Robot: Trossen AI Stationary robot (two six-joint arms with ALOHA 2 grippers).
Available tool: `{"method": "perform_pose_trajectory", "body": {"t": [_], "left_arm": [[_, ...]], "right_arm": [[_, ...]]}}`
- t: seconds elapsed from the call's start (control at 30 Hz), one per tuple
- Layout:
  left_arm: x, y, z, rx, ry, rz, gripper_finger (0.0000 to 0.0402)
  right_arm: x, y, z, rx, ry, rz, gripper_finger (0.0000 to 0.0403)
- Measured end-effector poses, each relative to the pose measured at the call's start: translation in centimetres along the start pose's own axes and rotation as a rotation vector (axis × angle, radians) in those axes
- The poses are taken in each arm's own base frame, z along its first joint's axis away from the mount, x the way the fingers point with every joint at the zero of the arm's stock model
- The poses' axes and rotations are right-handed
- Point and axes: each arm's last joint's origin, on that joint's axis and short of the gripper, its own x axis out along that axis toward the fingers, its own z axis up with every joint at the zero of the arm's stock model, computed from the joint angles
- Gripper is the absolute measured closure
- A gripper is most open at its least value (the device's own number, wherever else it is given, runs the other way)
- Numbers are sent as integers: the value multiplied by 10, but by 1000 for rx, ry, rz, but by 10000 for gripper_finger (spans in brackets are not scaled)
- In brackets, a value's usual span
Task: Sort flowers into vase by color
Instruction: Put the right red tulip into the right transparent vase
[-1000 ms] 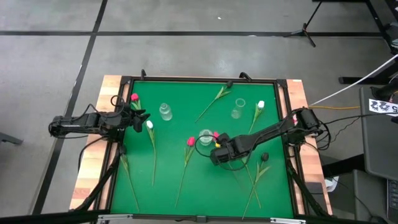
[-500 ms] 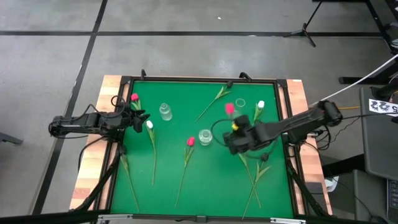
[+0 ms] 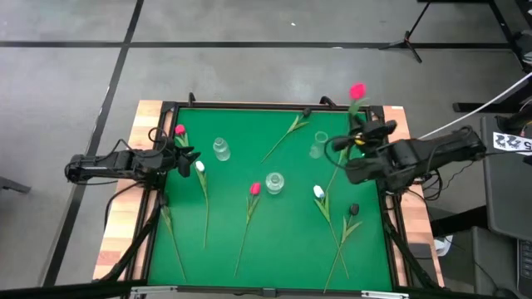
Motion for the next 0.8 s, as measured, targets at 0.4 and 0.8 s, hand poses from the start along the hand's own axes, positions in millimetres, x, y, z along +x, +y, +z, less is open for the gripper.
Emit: {"method": "perform_pose_trajectory", "body": {"t": [0.4, 0.8], "left_arm": [[0, 0, 0, 0, -1, 3, 171], [0, 0, 0, 0, -1, 3, 171]], "right_arm": [[0, 1, 4, -22, -16, -6, 384], [14, 37, 66, -326, -181, 519, 384]]}}
